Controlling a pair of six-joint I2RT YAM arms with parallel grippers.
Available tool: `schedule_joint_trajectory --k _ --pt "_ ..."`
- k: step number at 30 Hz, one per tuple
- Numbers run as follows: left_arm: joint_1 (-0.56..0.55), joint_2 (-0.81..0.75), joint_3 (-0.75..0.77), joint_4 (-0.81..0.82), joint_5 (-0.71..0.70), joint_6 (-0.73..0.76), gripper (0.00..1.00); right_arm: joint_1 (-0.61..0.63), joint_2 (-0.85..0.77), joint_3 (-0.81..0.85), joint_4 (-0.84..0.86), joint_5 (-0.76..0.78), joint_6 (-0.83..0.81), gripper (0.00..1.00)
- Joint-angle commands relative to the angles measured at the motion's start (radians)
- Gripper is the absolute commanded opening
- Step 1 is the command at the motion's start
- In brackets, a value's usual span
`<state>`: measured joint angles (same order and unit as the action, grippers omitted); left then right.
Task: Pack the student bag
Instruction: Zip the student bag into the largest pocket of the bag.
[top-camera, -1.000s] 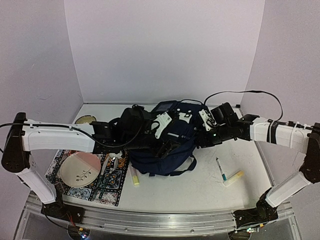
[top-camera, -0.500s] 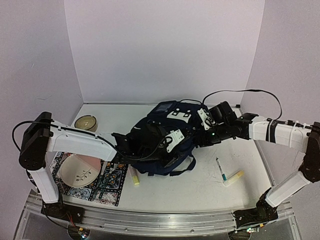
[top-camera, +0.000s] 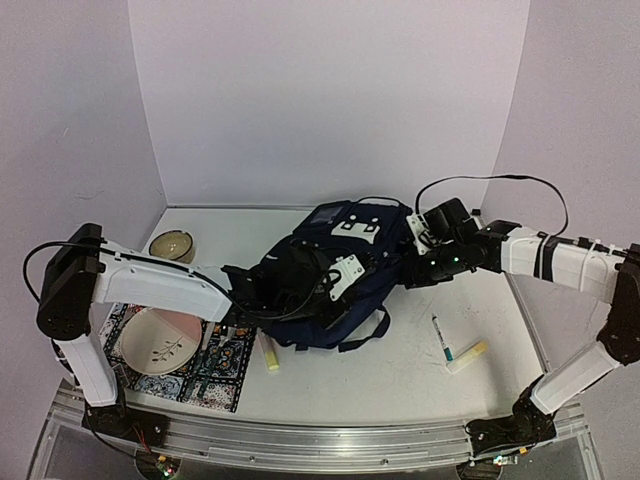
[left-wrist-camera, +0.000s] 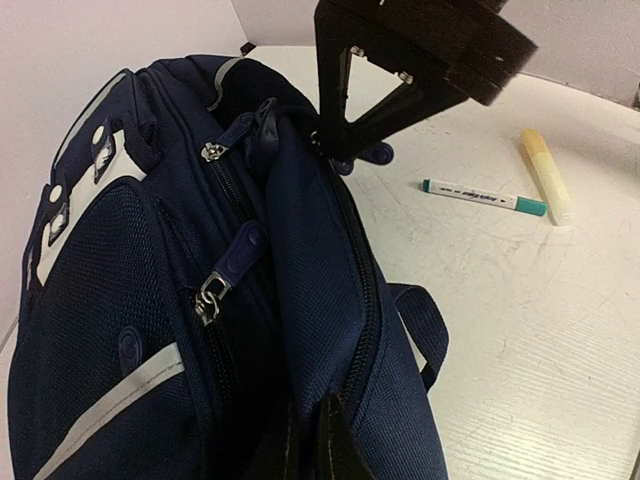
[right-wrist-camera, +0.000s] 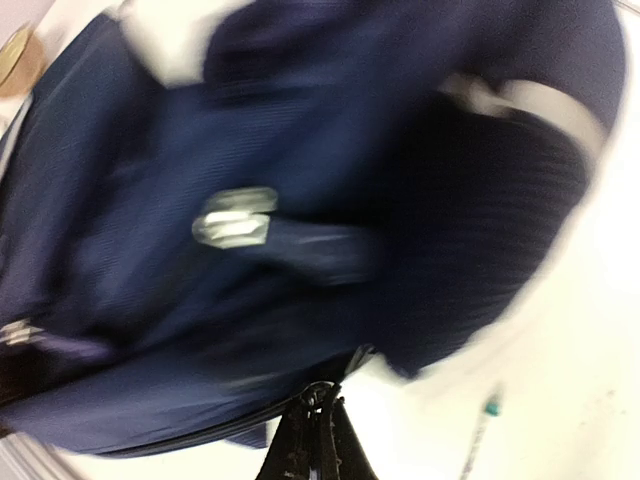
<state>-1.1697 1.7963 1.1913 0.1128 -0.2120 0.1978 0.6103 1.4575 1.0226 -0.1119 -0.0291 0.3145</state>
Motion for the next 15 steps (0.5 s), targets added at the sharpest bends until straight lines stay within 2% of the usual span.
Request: schedule_joint_trajectory --k 1,5,8,15 --pt "-0.005 -0.110 -0.021 0.011 0.006 -0.052 0.00 -0.109 0.016 0.050 0.003 0.123 -0.015 0.00" --pt "-0.006 -0.118 -0.023 0.012 0.022 -0.084 0.00 -0.123 0.056 0.087 0.003 0.103 -0.037 0.00" --pt "-0.005 -0.095 0.000 0.012 0.032 -0.108 0.00 -0.122 0.060 0.103 0.016 0.006 -0.044 0.01" --pt "-0.005 0.024 0.087 0.032 0.001 -0.224 0.04 -0.120 -0.015 0.044 0.061 -0.121 -0.040 0.23"
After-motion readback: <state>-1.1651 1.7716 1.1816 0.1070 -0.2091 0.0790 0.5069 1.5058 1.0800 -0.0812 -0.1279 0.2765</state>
